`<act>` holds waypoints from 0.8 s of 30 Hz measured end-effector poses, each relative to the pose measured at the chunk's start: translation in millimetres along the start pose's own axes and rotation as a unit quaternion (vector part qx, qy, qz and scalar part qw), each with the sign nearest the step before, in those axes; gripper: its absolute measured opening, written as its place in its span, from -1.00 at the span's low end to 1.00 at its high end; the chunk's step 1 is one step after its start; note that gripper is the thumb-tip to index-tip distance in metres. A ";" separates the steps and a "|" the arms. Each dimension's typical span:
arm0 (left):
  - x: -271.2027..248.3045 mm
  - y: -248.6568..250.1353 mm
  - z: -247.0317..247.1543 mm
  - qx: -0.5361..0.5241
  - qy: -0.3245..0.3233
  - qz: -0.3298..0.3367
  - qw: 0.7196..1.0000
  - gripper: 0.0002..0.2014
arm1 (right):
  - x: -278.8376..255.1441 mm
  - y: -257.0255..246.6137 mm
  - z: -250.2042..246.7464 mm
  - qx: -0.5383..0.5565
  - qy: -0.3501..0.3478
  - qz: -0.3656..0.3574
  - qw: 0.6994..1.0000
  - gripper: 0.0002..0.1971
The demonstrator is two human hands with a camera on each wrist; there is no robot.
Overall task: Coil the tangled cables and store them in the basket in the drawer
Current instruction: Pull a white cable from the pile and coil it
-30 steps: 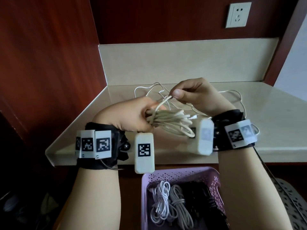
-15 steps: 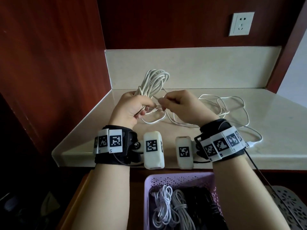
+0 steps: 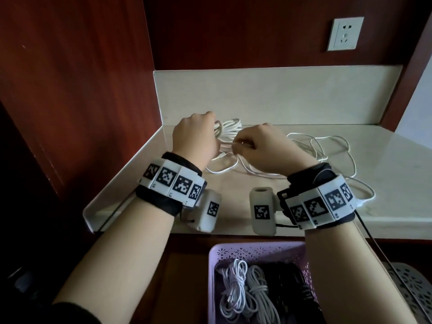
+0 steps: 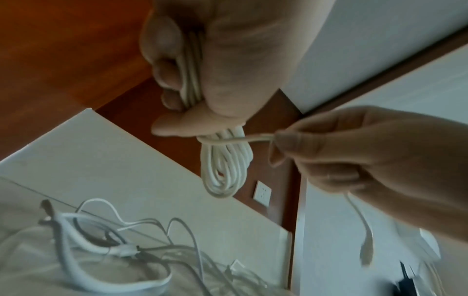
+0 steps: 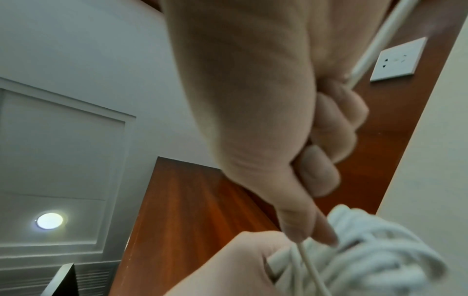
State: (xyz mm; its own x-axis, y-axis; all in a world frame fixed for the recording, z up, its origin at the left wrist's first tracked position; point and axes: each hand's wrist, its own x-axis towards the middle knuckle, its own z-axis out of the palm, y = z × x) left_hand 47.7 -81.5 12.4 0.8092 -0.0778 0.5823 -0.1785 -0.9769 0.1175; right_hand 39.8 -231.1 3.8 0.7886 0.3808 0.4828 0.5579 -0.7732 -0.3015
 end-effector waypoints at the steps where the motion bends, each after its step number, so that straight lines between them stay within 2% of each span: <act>1: 1.3 -0.4 -0.8 0.037 -0.014 0.017 0.999 -0.69 | 0.5 1.3 -2.5 -0.009 0.022 0.006 1.000 -0.84; 5: 1.0 4.9 -3.9 0.137 -0.065 0.079 0.985 -0.72 | 2.8 3.2 -12.6 -0.026 0.115 0.001 0.993 -0.84; 9: -0.2 7.5 -7.1 0.156 -0.101 0.149 0.971 -0.75 | 3.5 2.4 -22.2 0.019 0.146 -0.007 0.989 -0.80; 12: -4.4 0.7 -14.8 0.089 -0.135 0.188 0.969 -0.72 | 4.4 3.2 -28.9 0.085 0.113 -0.025 0.990 -0.77; 14: -5.7 -2.3 -18.8 0.090 -0.133 0.216 0.963 -0.68 | 8.8 6.0 -29.8 0.157 0.074 -0.038 0.984 -0.80; 16: -5.8 -3.7 -19.3 0.075 -0.124 0.227 0.963 -0.80 | 14.0 11.0 -28.9 0.248 0.040 -0.059 0.966 -0.86; 18: -5.3 -7.3 -19.2 0.031 -0.119 0.232 0.965 -0.88 | 18.4 16.7 -27.3 0.313 0.015 -0.075 0.947 -0.90; 20: -6.5 -12.9 -19.4 -0.073 -0.140 0.225 0.962 -0.71 | 22.4 20.8 -24.1 0.365 -0.012 -0.069 0.928 -0.88; 22: -10.5 -14.9 -24.0 -0.232 -0.168 0.202 0.937 -0.59 | 25.2 21.7 -22.9 0.402 -0.031 -0.062 0.913 -0.85; 24: -15.9 -13.0 -29.0 -0.346 -0.165 0.169 0.908 -0.60 | 25.9 20.1 -23.7 0.403 -0.030 -0.072 0.912 -0.84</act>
State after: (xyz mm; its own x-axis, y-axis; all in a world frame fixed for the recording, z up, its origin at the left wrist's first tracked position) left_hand 21.0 -61.9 24.9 0.7463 -0.5167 0.4196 -0.6642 -0.5365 0.5207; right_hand 65.3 -248.8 29.8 0.6918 0.4940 0.5267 0.6464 -0.0987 -0.7566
